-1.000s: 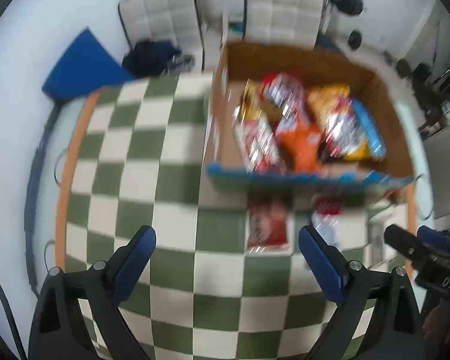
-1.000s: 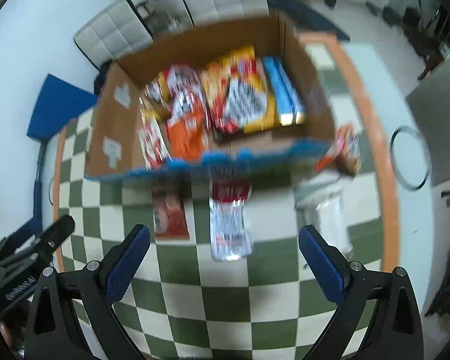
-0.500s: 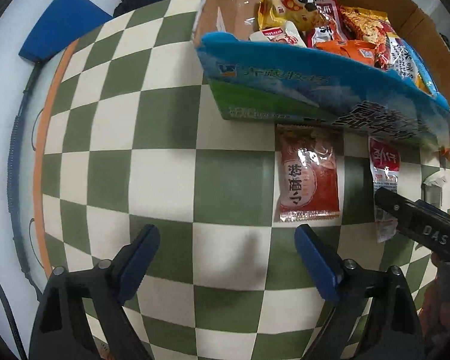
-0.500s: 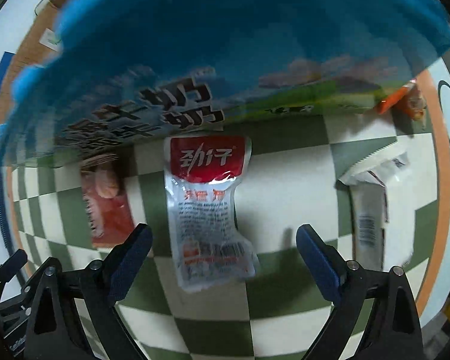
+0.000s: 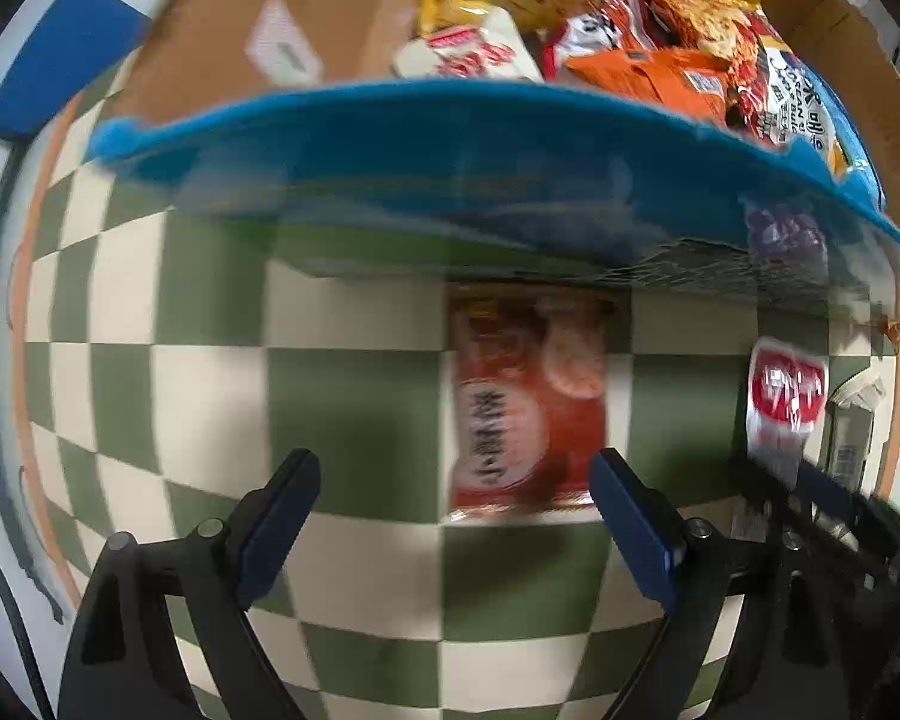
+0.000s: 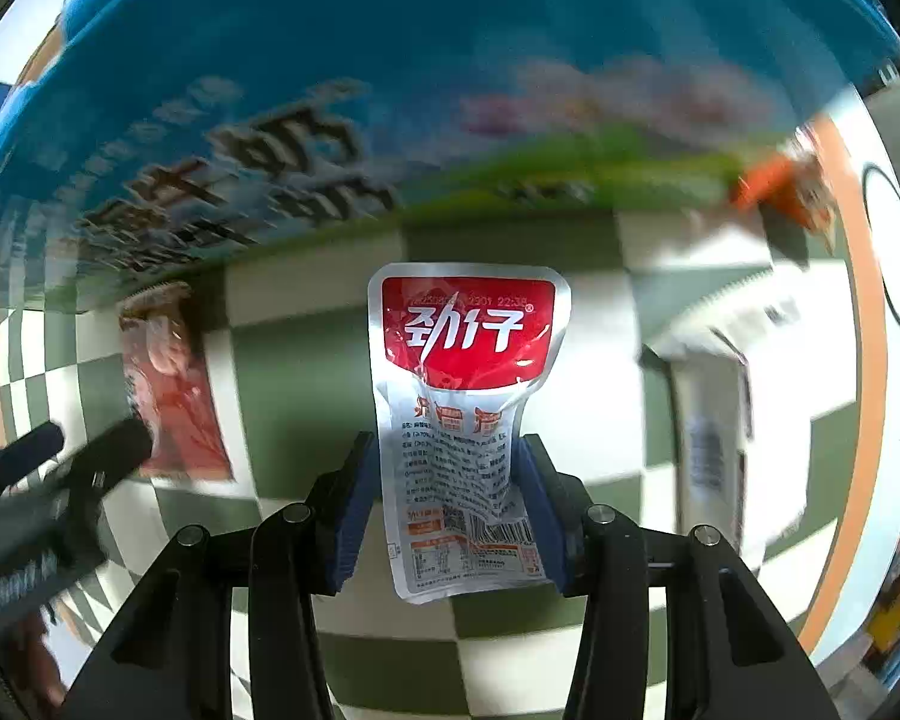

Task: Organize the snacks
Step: 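Grasp the red-labelled pouch with the right tool while the left tool grasps the red shrimp-cake pack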

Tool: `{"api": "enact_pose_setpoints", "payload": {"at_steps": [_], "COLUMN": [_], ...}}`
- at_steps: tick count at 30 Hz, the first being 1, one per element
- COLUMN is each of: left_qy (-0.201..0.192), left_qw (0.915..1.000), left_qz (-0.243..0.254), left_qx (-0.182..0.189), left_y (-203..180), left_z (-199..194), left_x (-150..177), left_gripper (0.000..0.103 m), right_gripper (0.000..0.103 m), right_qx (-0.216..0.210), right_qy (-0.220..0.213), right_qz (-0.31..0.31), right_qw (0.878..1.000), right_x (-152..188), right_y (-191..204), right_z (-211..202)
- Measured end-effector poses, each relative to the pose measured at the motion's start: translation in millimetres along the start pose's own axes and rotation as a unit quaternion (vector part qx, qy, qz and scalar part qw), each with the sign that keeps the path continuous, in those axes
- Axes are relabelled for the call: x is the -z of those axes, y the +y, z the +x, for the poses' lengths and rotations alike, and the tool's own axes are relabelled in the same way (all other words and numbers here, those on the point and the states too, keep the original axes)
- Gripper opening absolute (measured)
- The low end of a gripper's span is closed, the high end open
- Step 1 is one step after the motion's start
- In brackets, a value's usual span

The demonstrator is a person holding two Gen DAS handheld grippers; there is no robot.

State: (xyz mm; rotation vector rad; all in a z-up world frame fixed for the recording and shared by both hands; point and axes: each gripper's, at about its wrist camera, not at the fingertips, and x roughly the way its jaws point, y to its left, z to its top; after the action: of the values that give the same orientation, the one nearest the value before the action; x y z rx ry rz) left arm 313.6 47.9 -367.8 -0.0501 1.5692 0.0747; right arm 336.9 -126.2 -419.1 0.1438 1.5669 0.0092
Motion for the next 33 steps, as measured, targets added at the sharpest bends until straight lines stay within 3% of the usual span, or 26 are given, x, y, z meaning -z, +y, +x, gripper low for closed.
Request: {"api": "enact_pose_setpoints", "payload": {"at_steps": [8,10,11,13,14,19,20,33], "left_qy": [0.02,0.02,0.02,0.025,0.025,0.024,0.025,0.046], "left_qw": [0.9997,0.9997,0.9997,0.9995,0.9994,0.9991,0.999,0.9986], "left_qz": [0.017,0.017,0.015,0.018,0.022,0.032,0.033,0.021], "left_qx": [0.0,-0.002,0.001,0.007,0.004,-0.017,-0.02,-0.015], "left_y": [-29,-33,-35,-39,-40,-44,-45,-44], "left_z": [23,25,25,23,23,23,23,27], "left_x": [-11,-14,-16,-17,-18,-8,-6,56], "left_gripper": [0.09,0.076,0.075,0.056,0.055,0.053,0.053,0.053], "right_gripper": [0.051,0.052,0.052,0.052,0.052,0.051,0.051,0.041], "right_qx": [-0.031,-0.034,-0.035,-0.035,-0.033,-0.023,-0.022,-0.032], "right_qy": [0.029,0.033,0.034,0.034,0.034,0.038,0.039,0.055], "right_qz": [0.037,0.043,0.045,0.045,0.044,0.027,0.025,0.001], "right_qw": [0.998,0.998,0.998,0.998,0.998,0.999,0.999,0.998], "right_x": [13,11,7,4,3,7,9,50], "right_y": [-22,-24,-29,-30,-29,-31,-14,-3], "right_z": [2,2,1,0,-1,-1,5,8]}}
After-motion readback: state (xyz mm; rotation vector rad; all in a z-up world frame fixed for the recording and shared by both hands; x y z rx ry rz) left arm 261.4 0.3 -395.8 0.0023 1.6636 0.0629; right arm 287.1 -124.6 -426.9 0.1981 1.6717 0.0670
